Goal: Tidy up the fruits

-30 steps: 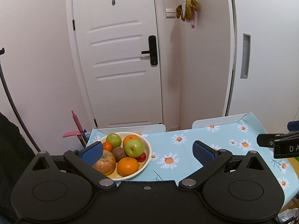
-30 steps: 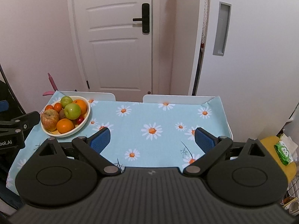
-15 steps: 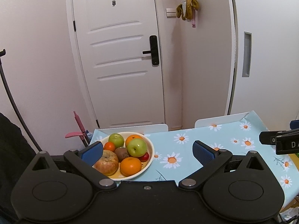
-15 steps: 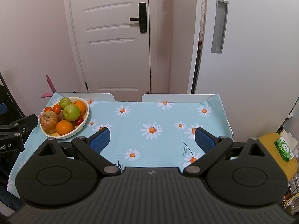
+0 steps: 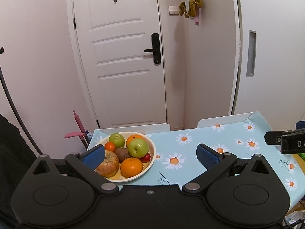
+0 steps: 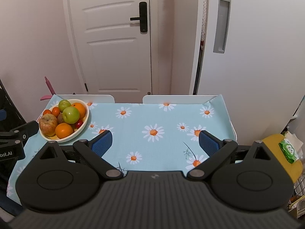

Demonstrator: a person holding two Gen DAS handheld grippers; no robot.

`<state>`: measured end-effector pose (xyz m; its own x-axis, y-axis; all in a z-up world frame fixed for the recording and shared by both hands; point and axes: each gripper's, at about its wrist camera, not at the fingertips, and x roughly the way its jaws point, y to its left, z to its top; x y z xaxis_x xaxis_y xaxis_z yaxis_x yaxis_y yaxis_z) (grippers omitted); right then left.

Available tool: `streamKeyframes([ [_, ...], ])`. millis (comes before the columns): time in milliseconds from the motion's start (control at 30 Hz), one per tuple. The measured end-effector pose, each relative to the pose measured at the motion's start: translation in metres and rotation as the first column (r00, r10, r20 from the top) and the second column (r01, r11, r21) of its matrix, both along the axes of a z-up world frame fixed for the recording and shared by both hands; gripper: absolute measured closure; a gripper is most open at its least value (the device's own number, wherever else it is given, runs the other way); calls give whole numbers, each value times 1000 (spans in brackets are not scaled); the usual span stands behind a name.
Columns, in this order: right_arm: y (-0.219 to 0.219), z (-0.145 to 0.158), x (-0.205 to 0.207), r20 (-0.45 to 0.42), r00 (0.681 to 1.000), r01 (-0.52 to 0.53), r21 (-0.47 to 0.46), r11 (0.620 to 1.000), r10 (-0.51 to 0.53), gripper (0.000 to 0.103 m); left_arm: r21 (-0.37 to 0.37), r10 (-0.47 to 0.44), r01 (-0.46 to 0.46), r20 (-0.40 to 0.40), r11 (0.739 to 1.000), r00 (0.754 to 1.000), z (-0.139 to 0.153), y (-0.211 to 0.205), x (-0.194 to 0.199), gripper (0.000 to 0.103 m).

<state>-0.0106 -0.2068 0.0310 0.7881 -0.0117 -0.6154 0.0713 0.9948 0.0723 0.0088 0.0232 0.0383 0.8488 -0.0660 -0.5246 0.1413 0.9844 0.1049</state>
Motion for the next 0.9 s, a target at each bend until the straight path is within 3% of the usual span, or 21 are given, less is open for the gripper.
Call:
streamKeyframes([
  [900, 2, 0, 1, -5, 1000, 0, 0, 1000, 0, 0, -16, 12, -13, -21, 1000, 1000, 1, 3, 3, 0],
])
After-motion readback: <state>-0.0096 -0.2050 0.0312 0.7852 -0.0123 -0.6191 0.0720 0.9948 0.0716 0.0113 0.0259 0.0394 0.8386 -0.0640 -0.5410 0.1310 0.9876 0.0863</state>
